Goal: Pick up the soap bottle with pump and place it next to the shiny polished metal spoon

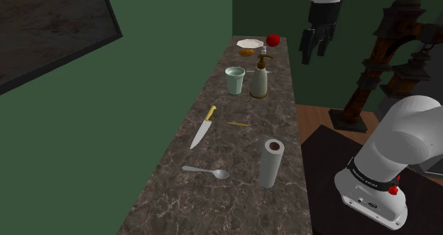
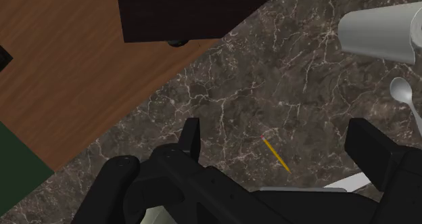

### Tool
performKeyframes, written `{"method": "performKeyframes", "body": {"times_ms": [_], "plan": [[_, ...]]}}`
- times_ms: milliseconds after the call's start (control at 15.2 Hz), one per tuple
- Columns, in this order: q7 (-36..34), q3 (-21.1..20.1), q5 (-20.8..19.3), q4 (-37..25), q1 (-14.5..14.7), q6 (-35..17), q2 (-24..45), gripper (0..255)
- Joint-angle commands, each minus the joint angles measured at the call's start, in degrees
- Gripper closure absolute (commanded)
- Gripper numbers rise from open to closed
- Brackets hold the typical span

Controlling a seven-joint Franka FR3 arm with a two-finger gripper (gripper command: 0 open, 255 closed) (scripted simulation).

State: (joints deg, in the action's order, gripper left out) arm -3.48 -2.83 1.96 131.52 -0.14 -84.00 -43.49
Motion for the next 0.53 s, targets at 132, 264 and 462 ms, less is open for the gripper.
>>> {"method": "performKeyframes", "body": {"times_ms": [132, 264, 462], "plan": [[1.1, 1.0, -0.9, -0.7, -0.6, -2.8, 3.4, 0], [2.2, 1.9, -1.8, -1.6, -1.1, -5.4, 6.9, 0], [3.8, 3.2, -2.8, -3.6, -1.8, -9.0, 12.3, 0]]}}
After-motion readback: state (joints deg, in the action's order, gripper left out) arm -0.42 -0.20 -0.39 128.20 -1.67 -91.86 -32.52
